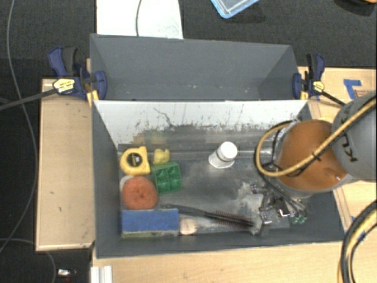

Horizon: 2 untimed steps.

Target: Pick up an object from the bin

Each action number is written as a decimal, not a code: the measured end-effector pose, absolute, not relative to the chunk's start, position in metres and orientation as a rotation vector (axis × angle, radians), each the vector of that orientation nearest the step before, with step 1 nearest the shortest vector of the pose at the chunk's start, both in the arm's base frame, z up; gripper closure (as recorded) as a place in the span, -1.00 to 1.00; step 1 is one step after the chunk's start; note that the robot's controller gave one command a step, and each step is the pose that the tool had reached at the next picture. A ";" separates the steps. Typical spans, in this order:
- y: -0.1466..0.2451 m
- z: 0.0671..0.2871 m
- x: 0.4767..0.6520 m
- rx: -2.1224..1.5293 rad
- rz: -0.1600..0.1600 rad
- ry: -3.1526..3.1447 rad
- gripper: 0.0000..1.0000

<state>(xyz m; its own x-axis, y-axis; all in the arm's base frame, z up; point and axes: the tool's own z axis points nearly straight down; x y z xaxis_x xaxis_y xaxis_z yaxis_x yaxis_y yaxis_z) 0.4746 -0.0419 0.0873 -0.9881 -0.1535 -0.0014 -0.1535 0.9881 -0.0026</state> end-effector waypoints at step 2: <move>-0.021 0.070 0.487 -0.374 -0.002 3.112 1.00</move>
Offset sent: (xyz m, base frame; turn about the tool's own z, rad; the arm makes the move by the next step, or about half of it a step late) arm 0.0117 0.0211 -0.0173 -0.0871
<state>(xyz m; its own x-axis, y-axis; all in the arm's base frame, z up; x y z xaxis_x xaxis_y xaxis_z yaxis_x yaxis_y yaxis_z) 0.4869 -0.0211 0.0702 -0.9714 -0.2372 -0.0067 -0.2372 0.9715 -0.0023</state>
